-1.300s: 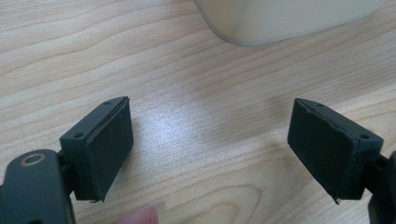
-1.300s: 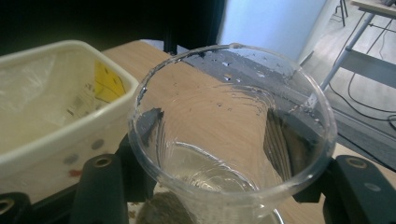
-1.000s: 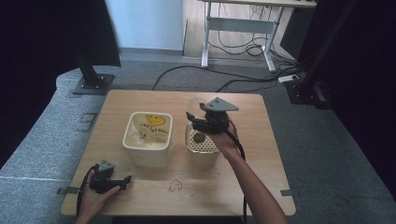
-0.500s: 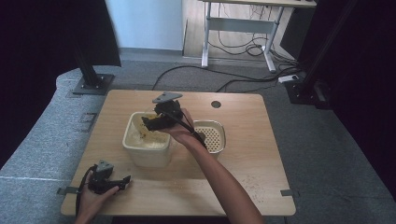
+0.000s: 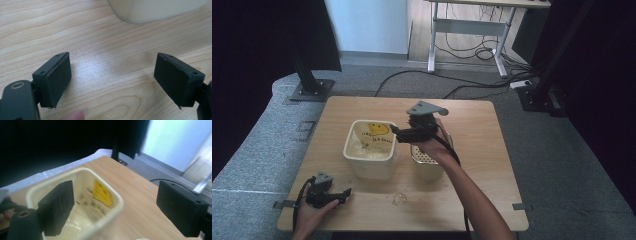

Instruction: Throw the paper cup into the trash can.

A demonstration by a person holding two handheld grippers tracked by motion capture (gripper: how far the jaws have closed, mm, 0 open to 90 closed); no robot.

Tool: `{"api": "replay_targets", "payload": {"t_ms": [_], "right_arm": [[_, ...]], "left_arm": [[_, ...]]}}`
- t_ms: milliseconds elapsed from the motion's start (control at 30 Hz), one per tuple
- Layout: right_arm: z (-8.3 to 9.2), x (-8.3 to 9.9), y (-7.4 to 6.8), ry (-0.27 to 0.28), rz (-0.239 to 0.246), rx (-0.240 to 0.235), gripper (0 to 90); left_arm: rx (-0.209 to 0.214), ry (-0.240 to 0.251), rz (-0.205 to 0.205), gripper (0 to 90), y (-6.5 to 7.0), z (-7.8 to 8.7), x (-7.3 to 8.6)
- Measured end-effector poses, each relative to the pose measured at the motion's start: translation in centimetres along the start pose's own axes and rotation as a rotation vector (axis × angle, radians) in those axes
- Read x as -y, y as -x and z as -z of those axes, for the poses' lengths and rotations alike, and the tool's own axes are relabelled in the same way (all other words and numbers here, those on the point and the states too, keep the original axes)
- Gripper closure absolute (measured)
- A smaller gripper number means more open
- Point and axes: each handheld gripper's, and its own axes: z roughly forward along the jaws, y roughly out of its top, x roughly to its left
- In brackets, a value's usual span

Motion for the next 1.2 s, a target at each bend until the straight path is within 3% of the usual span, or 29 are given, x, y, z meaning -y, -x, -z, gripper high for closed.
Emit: {"api": "replay_targets", "payload": {"t_ms": [67, 200, 267, 300, 467, 533, 567, 700, 733, 767, 800, 867, 1000, 1200], "right_arm": [[2.6, 2.1, 1.4, 0.018, -0.011, 0.041, 17.1], [4.5, 4.0, 2.3, 0.022, -0.021, 0.071, 18.4], [6.4, 6.3, 3.2, 0.038, -0.053, 0.096, 19.9], [6.4, 6.3, 3.2, 0.038, -0.053, 0.096, 19.9], [9.7, 10.9, 3.9, 0.074, -0.104, 0.150, 21.4], [10.2, 11.7, 3.9, 0.078, -0.108, 0.160, 21.5], [11.3, 13.6, 3.7, 0.081, -0.123, 0.179, 21.7], [12.1, 16.9, 3.4, 0.063, -0.160, 0.205, 21.9], [12.1, 16.9, 3.4, 0.063, -0.160, 0.205, 21.9], [12.3, 18.7, 3.4, 0.049, -0.192, 0.207, 21.9], [12.3, 18.7, 3.4, 0.049, -0.192, 0.207, 21.9], [12.4, 20.5, 3.7, 0.034, -0.232, 0.214, 21.9], [12.1, 22.0, 4.2, 0.011, -0.266, 0.227, 22.1], [12.1, 22.2, 4.6, 0.010, -0.273, 0.250, 22.1]], "left_arm": [[0.000, -0.002, 0.001, 14.5, -0.1, 0.0, 0.0], [-0.003, -0.001, 0.005, 14.5, -0.1, 0.0, -0.1], [-0.005, 0.001, 0.004, 14.5, 0.0, -0.1, -0.1], [-0.005, 0.001, 0.004, 14.5, 0.0, -0.1, -0.1], [-0.008, 0.001, 0.002, 14.5, 0.0, -0.1, -0.1], [-0.009, 0.001, 0.001, 14.5, 0.0, -0.1, -0.1], [-0.011, 0.000, 0.000, 14.5, 0.0, -0.1, -0.1], [-0.014, 0.003, 0.001, 14.5, 0.1, -0.2, -0.1], [-0.015, 0.004, 0.001, 14.5, 0.1, -0.2, -0.1], [-0.018, 0.005, -0.001, 14.5, 0.2, -0.3, -0.1], [-0.018, 0.005, -0.001, 14.5, 0.2, -0.3, -0.1], [-0.021, 0.006, -0.003, 14.4, 0.2, -0.3, -0.1], [-0.022, 0.005, -0.011, 14.4, 0.2, -0.4, -0.2], [-0.025, 0.005, -0.015, 14.4, 0.3, -0.5, -0.2]]}}
